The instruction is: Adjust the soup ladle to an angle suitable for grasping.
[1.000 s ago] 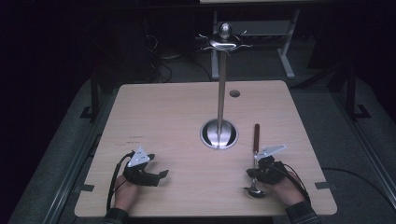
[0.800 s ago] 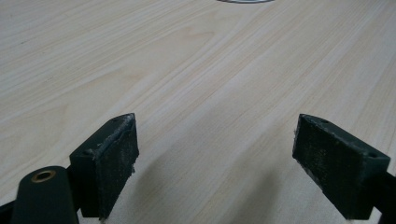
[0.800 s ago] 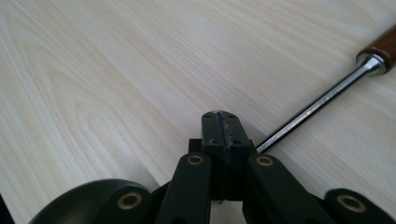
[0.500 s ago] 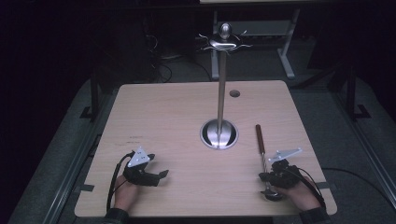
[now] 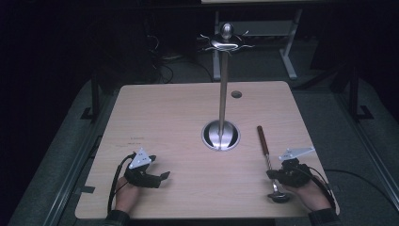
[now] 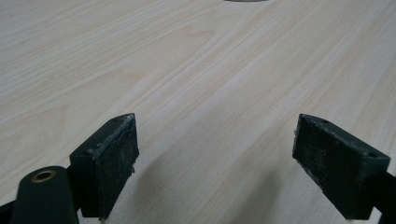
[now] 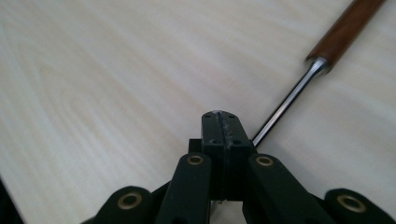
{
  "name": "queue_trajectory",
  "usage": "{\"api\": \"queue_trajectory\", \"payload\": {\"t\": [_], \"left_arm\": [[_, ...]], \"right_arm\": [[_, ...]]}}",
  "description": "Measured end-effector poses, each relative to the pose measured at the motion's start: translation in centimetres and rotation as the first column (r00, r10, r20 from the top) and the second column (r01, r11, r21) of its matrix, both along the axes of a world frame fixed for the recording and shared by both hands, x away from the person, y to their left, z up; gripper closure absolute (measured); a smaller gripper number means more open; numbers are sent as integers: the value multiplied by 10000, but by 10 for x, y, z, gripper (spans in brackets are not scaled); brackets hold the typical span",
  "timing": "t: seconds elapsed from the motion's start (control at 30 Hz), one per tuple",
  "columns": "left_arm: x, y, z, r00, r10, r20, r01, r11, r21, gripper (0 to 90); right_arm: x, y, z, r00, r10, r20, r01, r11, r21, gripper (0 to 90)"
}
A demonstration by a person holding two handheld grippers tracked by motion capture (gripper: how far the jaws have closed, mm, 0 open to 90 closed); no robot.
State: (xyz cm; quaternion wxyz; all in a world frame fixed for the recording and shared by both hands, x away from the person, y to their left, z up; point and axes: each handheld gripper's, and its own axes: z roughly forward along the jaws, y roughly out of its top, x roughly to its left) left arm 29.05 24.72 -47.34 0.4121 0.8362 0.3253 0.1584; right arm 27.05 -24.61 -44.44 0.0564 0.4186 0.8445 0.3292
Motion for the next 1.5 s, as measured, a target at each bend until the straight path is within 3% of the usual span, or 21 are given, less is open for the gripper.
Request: {"api": "queue_trajectory", "payload": {"t": [0.3, 0.53, 0.57, 0.77, 1.0, 1.2, 1.5], "left_arm": [[0, 0, 0, 10000, -30, -34, 31, 9999, 103, 140], [0, 0, 0, 10000, -41, -42, 42, 9999, 130, 140], [1, 0, 0, 10000, -53, -33, 54, 9999, 151, 140], [0, -1, 0, 10000, 7, -66, -7, 10000, 6, 140], [-1, 0, 0, 9999, 83, 87, -82, 9998, -166, 140], [-1, 0, 0, 10000, 37, 69, -36, 10000, -79, 140], [-1, 0, 0, 10000, 25, 69, -25, 10000, -94, 140]], "right_arm": [[36, -4, 10, 9948, -675, 768, 685, 9976, -112, 899], [69, -11, 9, 9800, -1411, 1404, 1470, 9886, -328, 899], [76, -12, 6, 9785, -1578, 1325, 1616, 9867, -180, 900], [97, -13, -5, 9724, -1980, 1236, 2046, 9779, -425, 900], [104, -10, -14, 9786, -1903, 782, 1948, 9793, -543, 899], [104, -4, -15, 9829, -1687, 734, 1726, 9836, -516, 899], [102, 15, -14, 9938, -906, 645, 941, 9941, -540, 900]]}}
